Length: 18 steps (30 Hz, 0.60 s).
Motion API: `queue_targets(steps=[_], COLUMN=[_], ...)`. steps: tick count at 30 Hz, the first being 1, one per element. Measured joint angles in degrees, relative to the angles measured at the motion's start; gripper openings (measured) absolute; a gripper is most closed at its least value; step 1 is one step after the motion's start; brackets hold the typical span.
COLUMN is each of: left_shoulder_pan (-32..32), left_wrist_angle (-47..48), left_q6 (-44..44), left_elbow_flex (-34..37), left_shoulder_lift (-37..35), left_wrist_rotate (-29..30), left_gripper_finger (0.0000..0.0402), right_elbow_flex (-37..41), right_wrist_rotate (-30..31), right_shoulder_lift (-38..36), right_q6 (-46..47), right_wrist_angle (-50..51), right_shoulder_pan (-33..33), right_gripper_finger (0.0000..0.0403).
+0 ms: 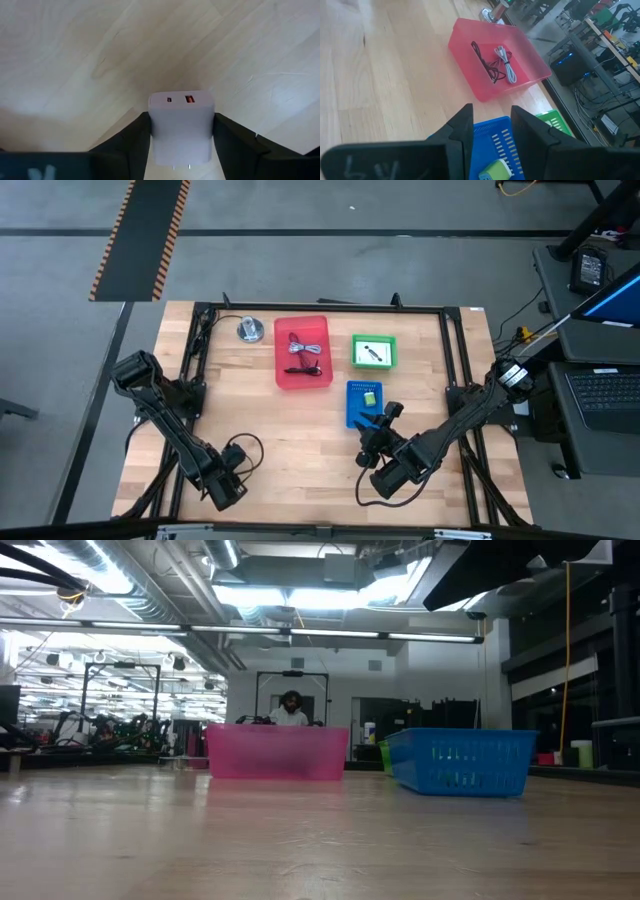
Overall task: Pick and place items into bin
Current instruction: Put the white charger adapter into the blue bin
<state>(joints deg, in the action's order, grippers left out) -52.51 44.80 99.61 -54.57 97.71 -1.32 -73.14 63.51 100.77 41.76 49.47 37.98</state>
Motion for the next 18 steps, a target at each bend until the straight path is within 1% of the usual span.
queue_targets(steps=[2, 7, 13, 14, 18], left_shoulder_pan=[0.0, 0.0, 0.0, -0.1, -0.1], left_wrist_angle=[0.2, 0.2, 0.1, 0.1, 0.0], left_q6=[-0.7, -2.2, -1.5, -1.2, 0.1], left_elbow_flex=[0.0, 0.0, 0.0, 0.0, 0.4], left_shoulder_lift=[0.0, 0.0, 0.0, 0.0, 0.6], left_wrist_rotate=[-0.3, -0.3, 0.4, 0.8, 3.3], left_gripper_finger=[0.0175, 0.0175, 0.0175, 0.0182, 0.0241], right_elbow_flex=[0.0, 0.0, 0.0, 0.0, 0.0], right_wrist_rotate=[0.0, 0.0, 0.0, 0.0, 0.0], right_shoulder_lift=[0.0, 0.0, 0.0, 0.0, 0.0], right_q6=[0.0, 0.0, 0.0, 0.0, 0.0], right_wrist_angle=[0.0, 0.0, -0.2, -0.2, -0.4], right_shoulder_pan=[0.0, 0.0, 0.0, 0.0, 0.0], right_gripper_finger=[0.011, 0.011, 0.011, 0.011, 0.011])
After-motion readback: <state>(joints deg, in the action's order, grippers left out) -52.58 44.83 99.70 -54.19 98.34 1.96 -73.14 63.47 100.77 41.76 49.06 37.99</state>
